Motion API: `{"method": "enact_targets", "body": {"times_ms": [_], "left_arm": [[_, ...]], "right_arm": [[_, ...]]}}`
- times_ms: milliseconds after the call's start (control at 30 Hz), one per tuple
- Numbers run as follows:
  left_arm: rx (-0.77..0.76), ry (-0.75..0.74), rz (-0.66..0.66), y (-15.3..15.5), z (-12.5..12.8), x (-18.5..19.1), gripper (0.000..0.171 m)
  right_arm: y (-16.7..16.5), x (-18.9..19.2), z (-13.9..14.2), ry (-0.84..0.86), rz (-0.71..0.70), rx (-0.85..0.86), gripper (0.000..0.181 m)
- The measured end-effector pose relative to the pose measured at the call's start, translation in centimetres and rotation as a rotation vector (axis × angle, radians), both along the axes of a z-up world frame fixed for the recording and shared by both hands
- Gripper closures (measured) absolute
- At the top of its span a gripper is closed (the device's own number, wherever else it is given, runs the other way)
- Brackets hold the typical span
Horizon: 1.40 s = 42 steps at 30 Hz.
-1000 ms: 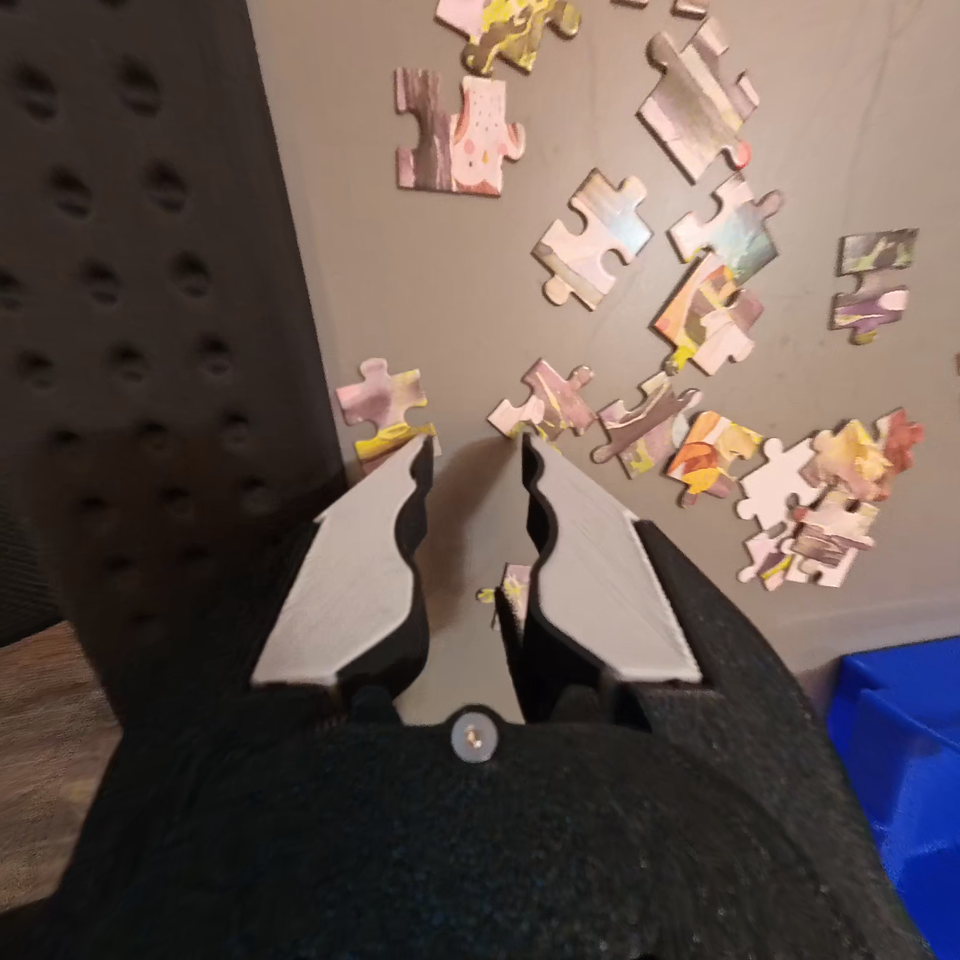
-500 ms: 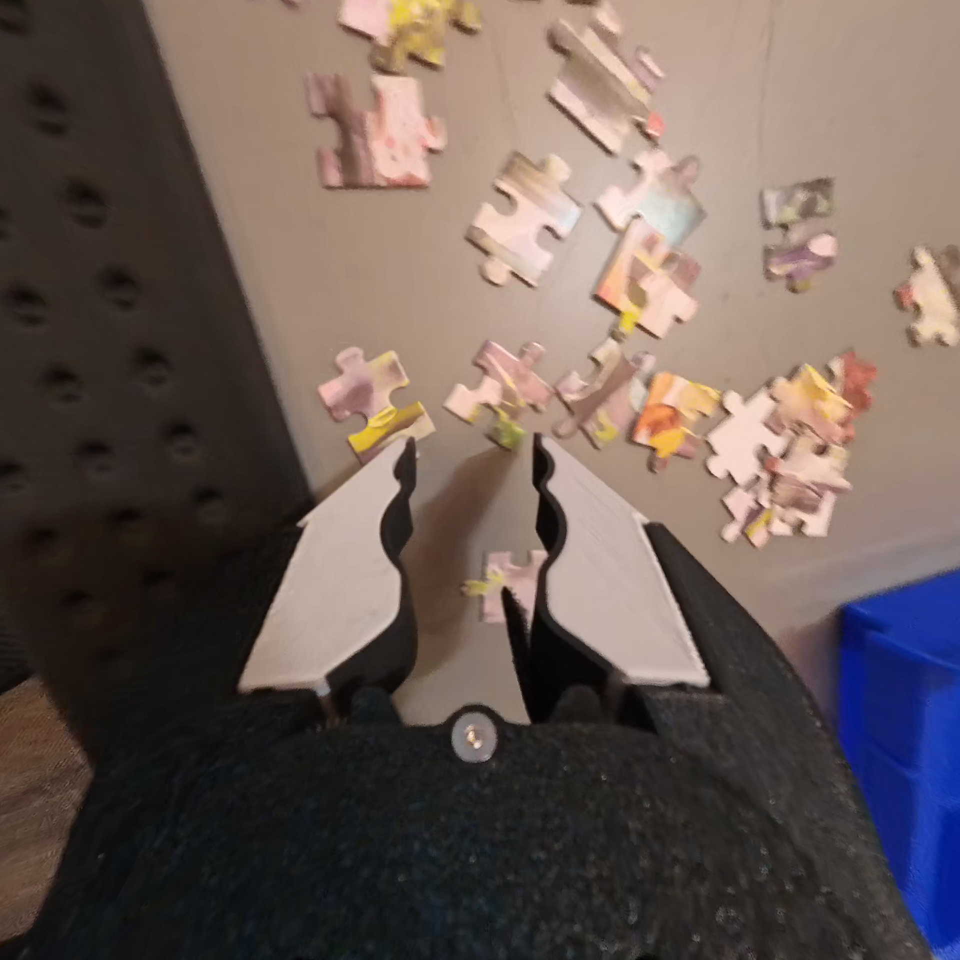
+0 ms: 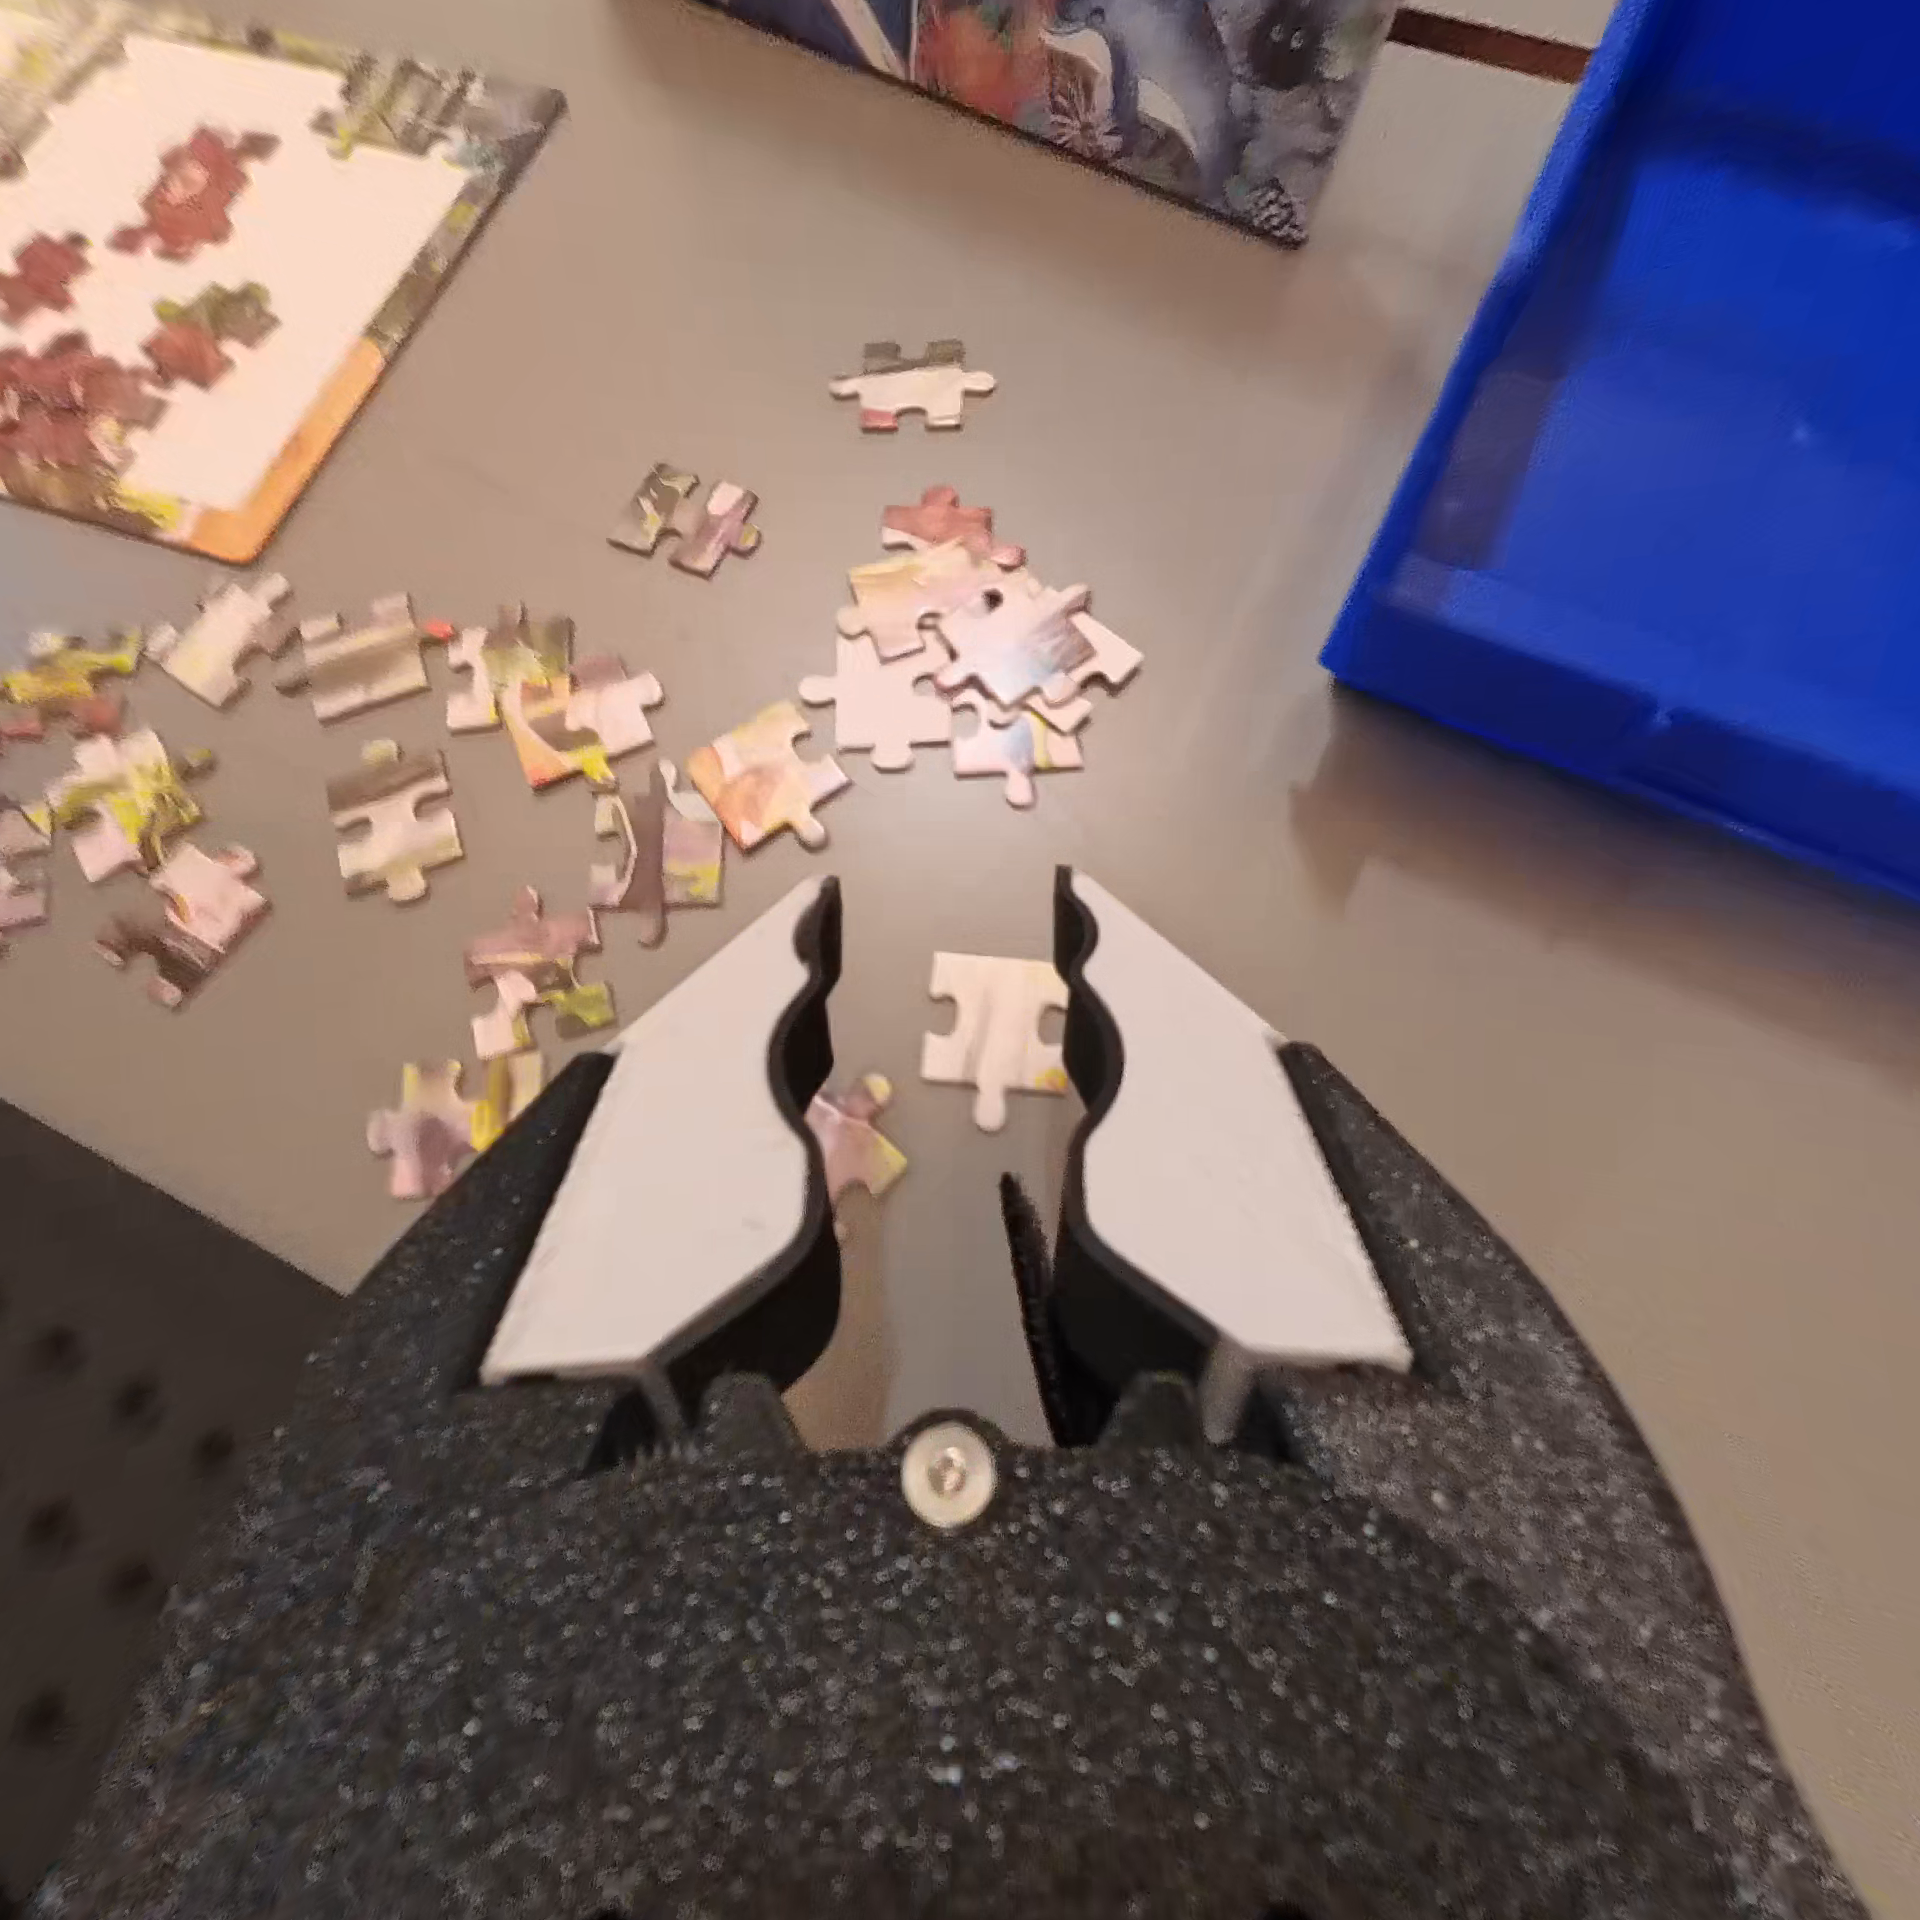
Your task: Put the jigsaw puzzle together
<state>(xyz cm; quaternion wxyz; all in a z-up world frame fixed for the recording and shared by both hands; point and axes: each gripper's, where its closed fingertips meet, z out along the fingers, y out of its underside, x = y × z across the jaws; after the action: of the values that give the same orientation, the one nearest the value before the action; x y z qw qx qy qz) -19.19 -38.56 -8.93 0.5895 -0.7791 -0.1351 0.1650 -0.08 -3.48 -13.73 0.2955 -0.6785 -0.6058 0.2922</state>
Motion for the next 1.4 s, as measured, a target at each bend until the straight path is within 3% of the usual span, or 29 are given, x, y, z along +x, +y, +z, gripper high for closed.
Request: {"method": "enact_targets", "body": {"times_ms": [133,400,533,633,800,967,1100,1400], "left_arm": [[-0.013,0.007,-0.003,0.2,-0.5,-0.2,0.159],[-0.042,0.072,0.005,0.2,-0.8,0.0,0.159],[-0.042,0.063,0.002,0.2,-0.9,0.0,0.159],[-0.046,0.062,-0.001,0.3,-1.0,0.1,0.159],[-0.046,0.063,0.000,0.3,-1.0,0.1,0.159],[-0.048,0.067,-0.002,0.3,-1.0,0.1,0.159],[-0.054,0.073,-0.002,0.3,-1.0,0.2,0.159],[-0.065,0.084,-0.004,0.4,-1.1,0.3,0.159]], "right_arm": [[0.2,-3.0,-1.6,-0.108,0.030,0.086,0.137],[-1.9,-7.6,-4.1,-0.204,0.113,0.045,0.135],[-1.1,-7.1,-4.2,-0.203,0.072,0.036,0.143],[-1.2,-6.1,-4.1,-0.199,0.053,-0.040,0.137],[-0.6,-4.6,-3.7,-0.221,0.032,0.080,0.138],[0.4,-3.3,-4.5,-0.250,-0.026,0.022,0.131],[-1.0,-4.0,-3.7,-0.208,0.024,0.003,0.145],[-0.4,-4.0,-4.5,-0.217,-0.003,-0.020,0.144]]}}
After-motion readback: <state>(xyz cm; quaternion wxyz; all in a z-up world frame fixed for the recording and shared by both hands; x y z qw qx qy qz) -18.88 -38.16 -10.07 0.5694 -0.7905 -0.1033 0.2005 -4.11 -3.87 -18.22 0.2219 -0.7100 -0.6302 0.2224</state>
